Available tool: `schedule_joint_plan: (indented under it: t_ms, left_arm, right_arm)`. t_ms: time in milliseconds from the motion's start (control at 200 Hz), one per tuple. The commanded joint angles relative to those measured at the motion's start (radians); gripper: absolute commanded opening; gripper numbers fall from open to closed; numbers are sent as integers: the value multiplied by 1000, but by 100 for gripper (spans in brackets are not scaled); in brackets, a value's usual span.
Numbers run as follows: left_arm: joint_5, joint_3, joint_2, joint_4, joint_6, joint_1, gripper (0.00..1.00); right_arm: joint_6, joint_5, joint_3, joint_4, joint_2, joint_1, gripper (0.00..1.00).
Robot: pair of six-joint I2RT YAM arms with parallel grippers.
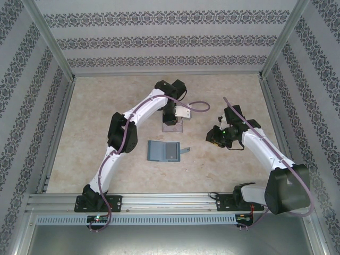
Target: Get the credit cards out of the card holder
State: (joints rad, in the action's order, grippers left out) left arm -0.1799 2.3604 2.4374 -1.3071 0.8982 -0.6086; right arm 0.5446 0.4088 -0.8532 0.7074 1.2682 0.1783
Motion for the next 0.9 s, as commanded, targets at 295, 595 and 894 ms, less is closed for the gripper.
schedule_joint_plan:
  t_ms: [295,595,894]
  left_arm:
    - [46,58,-49,9,-109,-8,19]
    - [60,-114,-152,194,-468,7,20]
    - [122,-381,-320,303,-769,12,20]
  right_arm:
    - [0,29,9,-2,-19,-6,26]
    - [29,36,-3,-49,19,47,26]
    - [59,21,-46,-86,103,148,26]
